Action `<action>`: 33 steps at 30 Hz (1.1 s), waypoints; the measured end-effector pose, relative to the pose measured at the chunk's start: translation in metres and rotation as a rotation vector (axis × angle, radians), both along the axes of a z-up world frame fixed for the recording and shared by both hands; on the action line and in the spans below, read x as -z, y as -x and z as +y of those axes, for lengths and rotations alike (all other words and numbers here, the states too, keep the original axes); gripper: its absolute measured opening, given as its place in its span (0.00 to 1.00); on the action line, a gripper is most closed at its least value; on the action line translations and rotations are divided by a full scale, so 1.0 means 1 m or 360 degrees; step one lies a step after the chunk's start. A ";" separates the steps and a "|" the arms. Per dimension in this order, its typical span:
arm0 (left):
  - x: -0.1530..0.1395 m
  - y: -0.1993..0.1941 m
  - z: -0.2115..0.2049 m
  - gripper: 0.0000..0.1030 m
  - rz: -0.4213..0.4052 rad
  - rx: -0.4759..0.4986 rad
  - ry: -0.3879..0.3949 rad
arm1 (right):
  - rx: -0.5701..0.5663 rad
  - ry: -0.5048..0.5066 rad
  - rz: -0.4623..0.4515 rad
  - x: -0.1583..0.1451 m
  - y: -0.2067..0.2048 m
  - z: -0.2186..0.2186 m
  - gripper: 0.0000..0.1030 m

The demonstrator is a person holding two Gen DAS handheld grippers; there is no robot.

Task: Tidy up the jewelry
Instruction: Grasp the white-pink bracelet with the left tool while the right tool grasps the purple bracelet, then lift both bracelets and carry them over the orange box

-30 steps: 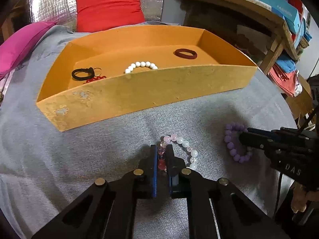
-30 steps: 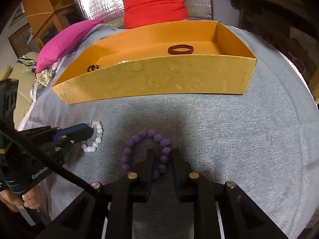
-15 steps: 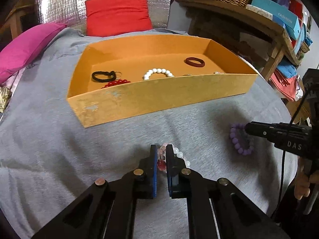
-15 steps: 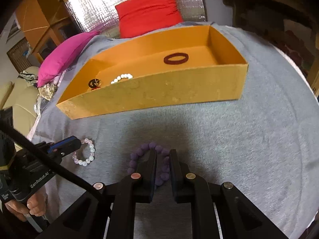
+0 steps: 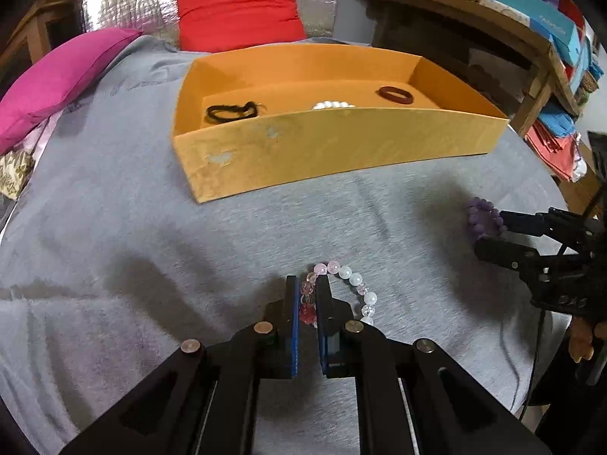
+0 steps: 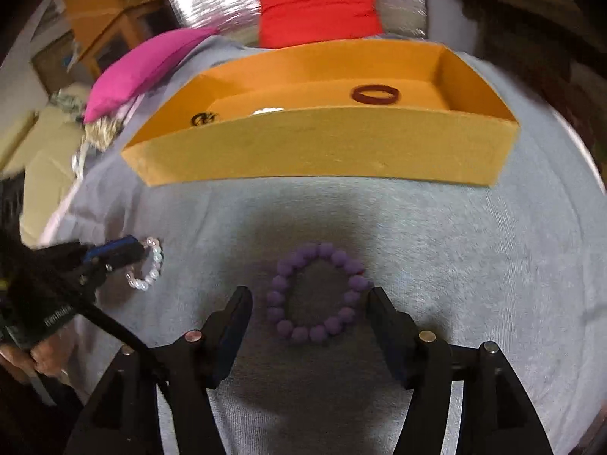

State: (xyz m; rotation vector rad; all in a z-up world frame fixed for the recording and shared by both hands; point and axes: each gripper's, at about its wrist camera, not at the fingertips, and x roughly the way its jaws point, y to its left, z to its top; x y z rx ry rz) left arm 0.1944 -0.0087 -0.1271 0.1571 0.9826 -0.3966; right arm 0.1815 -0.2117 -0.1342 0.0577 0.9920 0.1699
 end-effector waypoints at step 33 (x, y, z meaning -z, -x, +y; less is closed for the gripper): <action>-0.002 0.012 -0.004 0.08 -0.0076 0.0134 0.0052 | 0.0062 0.0020 -0.0228 -0.022 0.009 -0.009 0.10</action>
